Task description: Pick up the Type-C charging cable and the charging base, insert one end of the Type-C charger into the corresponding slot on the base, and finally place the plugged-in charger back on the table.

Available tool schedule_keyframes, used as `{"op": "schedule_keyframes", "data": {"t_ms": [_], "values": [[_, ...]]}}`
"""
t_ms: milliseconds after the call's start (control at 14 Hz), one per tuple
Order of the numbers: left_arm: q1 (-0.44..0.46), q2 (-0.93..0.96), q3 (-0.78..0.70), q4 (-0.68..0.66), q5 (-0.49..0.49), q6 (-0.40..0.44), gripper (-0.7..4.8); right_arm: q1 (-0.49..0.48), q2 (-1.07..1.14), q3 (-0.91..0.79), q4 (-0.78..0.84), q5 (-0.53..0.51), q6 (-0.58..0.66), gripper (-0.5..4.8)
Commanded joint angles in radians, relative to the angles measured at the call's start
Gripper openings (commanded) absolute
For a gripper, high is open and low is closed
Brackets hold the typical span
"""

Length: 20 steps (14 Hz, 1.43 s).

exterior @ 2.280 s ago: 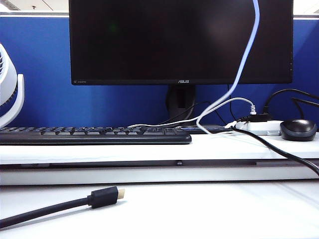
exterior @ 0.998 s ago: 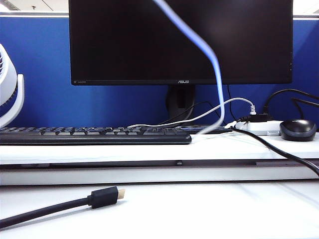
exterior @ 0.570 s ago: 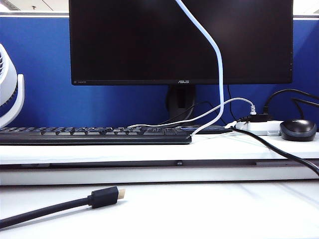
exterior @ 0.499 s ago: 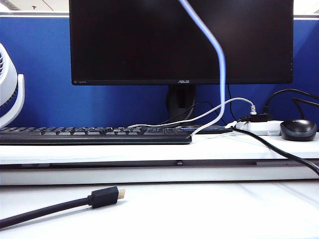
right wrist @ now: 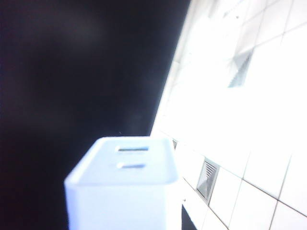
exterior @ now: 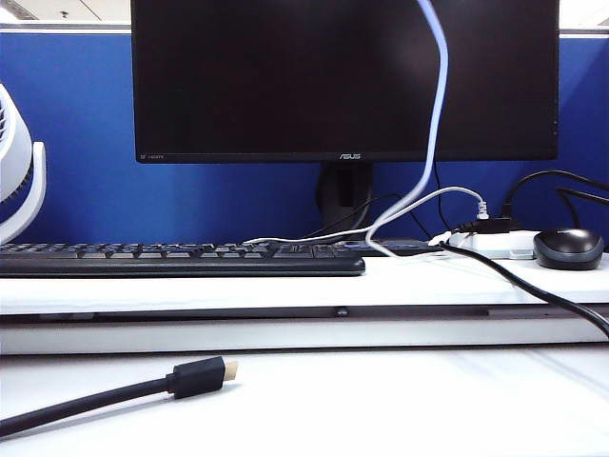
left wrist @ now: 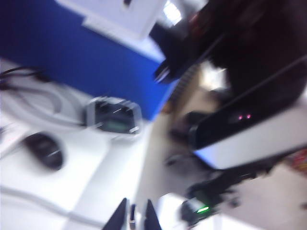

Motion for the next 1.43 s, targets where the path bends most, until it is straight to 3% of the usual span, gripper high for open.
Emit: {"op": "schedule_keyframes", "data": {"t_ms": [71,428,713,1140,1211,1425], "values": [[0.007,-0.005,0.008,0.148,0.179,-0.132,-0.06,0.008,-0.013,0.006,0.099,-0.024,0.005,-0.01],[0.007,-0.002,0.008,0.347,0.27,-0.328,-0.06,0.02,-0.013,0.006,0.192,-0.067,0.005,-0.01],[0.007,0.005,0.008,0.571,0.317,-0.537,-0.06,0.044,-0.012,0.006,0.282,-0.101,0.014,-0.01],[0.007,0.005,0.008,0.973,0.305,-0.93,-0.06,0.044,-0.013,0.006,0.386,-0.175,0.062,-0.01],[0.007,0.005,0.008,1.059,0.275,-1.06,-0.06,0.044,-0.011,0.006,0.399,-0.219,0.061,-0.01],[0.006,0.006,0.008,1.104,0.217,-1.325,-0.06,0.043,0.027,0.006,0.537,-0.33,0.063,-0.01]]}}
